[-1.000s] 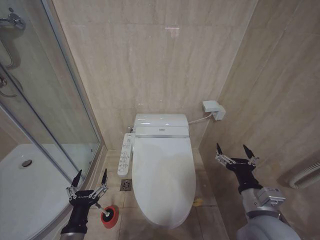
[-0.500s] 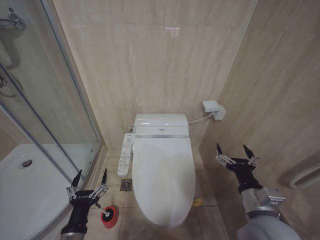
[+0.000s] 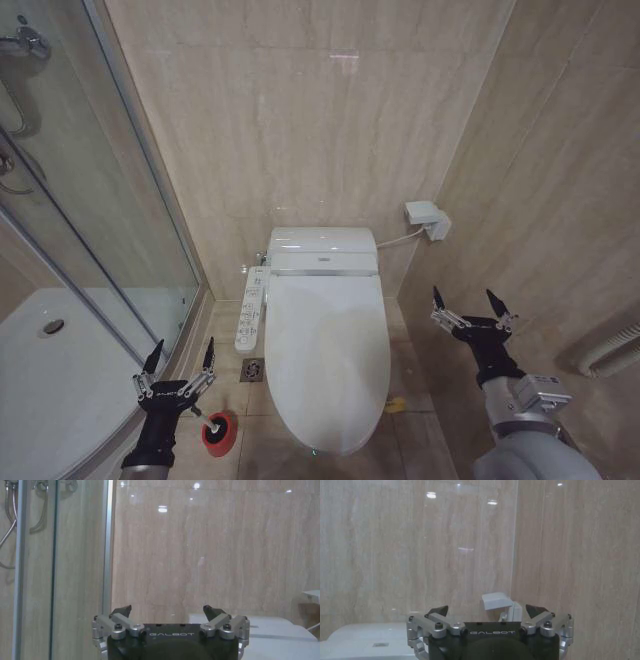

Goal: Open the toilet lid, clean the toilet bowl with a toilet brush, close the toilet lid, and flush.

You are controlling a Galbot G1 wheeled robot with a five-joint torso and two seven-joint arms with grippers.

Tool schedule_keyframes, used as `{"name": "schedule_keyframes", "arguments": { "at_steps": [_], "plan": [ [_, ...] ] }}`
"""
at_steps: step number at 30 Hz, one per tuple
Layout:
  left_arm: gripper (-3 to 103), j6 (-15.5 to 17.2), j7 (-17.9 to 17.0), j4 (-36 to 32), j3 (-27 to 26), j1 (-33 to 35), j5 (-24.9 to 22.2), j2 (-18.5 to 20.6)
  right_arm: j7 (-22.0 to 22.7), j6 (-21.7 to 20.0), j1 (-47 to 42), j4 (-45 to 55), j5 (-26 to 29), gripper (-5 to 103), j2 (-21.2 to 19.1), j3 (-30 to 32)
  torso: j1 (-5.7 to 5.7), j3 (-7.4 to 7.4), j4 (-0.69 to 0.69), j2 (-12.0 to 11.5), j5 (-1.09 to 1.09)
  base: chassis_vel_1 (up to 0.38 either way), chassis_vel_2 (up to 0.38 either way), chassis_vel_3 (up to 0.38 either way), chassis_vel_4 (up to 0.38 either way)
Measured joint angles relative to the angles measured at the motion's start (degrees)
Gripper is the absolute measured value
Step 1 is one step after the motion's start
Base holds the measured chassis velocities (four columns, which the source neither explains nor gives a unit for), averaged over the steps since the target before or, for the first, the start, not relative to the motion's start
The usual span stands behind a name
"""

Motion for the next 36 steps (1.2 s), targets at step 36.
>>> {"name": "schedule_keyframes", "arguments": {
  "at_steps": [36],
  "plan": [
    [100, 29.64, 3.43, 26.07, 0.38, -26.23, 2.41, -7.91, 0.00, 0.00, 0.00, 0.00, 0.00, 100, 0.00, 0.00, 0.01, 0.01, -0.02, -0.01, 0.00, 0.000, 0.000, 0.000, 0.000]
  ]
}}
